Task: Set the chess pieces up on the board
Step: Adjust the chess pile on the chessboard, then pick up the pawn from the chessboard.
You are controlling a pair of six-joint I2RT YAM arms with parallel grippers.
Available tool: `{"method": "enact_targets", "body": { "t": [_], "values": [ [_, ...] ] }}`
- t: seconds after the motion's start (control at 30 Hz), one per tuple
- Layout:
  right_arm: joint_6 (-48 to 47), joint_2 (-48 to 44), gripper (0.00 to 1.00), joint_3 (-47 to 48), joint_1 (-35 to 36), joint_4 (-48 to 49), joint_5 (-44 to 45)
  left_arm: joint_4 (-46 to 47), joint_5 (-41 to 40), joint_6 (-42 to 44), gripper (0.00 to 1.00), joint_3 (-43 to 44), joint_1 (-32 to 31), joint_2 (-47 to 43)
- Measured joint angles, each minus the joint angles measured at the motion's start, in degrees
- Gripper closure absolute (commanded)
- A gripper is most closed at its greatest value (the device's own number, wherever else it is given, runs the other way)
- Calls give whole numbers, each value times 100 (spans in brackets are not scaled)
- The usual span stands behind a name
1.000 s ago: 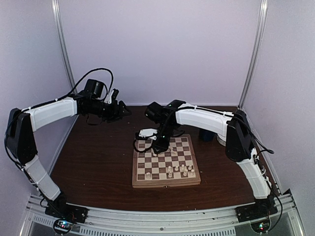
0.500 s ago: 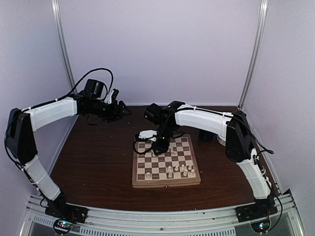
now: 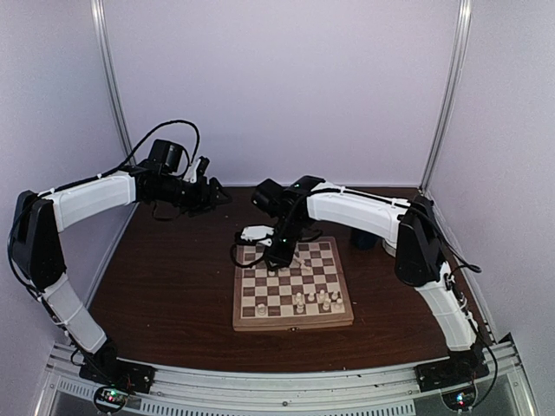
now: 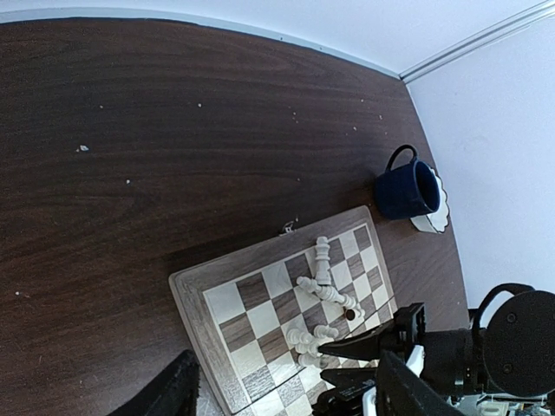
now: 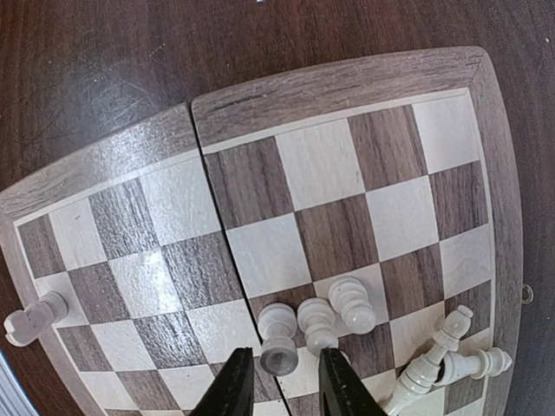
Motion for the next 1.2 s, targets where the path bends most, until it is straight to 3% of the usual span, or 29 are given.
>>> {"method": "enact_targets", "body": {
  "t": [0.17,0.27,0.43,0.53,0.67,0.8,0.97,1.2],
  "values": [
    [-7,-57,66,-61,-9,-63,-17,-85,-50,68,34,46,-24,0],
    [-15,-551,64,-597,-76,-22,-120,-487,-302,304,35,352,-155,31],
    [-22,-2317,61,-1814,-564,177,-284,-1423,-1379,1003,38,1340,-1117,190],
    [4,-3521,60,-2559,-1169,494,-308,-2046,-1908,1259,47,1989,-1867,509],
    [160,-4590,57,-3672,-2107,1058,-507,-2677,-2295,1266,48,2138,-2354,903],
    [339,-5016,54,-4841,-2780,1569,-835,-3178,-2634,1110,46,2118,-2597,1318],
    [470,-5469,54,-5821,-3115,2218,-1174,-3405,-2697,931,50,2149,-2809,1681],
    [470,-5952,54,-6085,-3119,2796,-1510,-3499,-2503,713,54,2538,-2841,2269]
  ]
}}
